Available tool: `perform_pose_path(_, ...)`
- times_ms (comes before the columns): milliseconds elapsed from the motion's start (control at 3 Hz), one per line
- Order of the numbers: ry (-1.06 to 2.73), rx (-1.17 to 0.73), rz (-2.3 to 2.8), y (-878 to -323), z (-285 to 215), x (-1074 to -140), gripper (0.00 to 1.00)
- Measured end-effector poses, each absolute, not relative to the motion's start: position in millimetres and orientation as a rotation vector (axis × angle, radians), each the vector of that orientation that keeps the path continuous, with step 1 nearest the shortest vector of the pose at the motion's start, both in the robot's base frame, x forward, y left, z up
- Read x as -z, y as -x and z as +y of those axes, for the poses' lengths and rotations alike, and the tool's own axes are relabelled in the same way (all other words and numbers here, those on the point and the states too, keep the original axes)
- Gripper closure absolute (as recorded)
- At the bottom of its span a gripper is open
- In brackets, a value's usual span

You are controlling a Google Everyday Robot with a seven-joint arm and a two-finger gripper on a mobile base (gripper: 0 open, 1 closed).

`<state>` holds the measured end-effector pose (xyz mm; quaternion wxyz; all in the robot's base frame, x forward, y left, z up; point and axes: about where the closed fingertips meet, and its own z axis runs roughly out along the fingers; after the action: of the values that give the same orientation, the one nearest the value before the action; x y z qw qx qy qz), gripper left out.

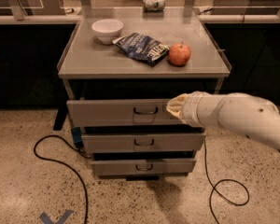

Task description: Open top drawer

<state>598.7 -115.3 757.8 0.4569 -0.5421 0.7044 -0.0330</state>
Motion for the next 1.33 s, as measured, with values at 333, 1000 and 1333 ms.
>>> perform_pose_path(333,1.328,0.089,1.728,-564.0,-106.1,-762.2,0.81)
perform_pose_path(1000,1.333,0.087,1.73,-563.6,-105.9,-760.4,0.35)
perform_pose_path(1333,1.333,0.087,1.73,-563.6,-105.9,-760.4,0.12)
